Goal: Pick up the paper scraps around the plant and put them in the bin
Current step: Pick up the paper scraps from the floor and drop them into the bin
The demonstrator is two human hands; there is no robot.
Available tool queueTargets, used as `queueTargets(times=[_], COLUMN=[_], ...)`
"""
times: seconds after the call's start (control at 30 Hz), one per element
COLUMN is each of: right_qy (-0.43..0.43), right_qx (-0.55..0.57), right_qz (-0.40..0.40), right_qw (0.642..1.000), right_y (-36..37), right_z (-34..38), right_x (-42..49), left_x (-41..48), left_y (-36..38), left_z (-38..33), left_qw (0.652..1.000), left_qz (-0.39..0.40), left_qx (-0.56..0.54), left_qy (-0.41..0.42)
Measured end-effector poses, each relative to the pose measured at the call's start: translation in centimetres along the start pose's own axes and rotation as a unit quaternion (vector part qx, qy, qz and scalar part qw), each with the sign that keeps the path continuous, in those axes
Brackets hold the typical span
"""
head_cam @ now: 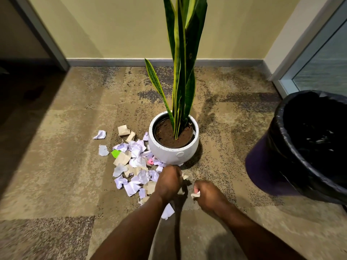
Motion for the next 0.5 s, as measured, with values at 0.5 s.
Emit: queueTargets(times=[0.5], right_qy=[0.037], right_qx=[0.081], right_qz=[-0.225], right_qw=[0.97], right_y=[-26.8], right_z=[-1.3], right_x=[-2.6], left_x=[0.2], left_y=[-6.8], left_z=[-21.6], left_qw=[0.976], left_qz=[-0.101], left_qx=[-0.169], left_qy=[0.095])
Point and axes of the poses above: each hand's wrist, its own x-axis towards the middle knuckle, its own y-axis out of the palm, z = x × y, the point moved 9 cm from there along x, towards the middle knuckle, and after that the axes turned 10 degrees about -x, right-handed, at the moved point
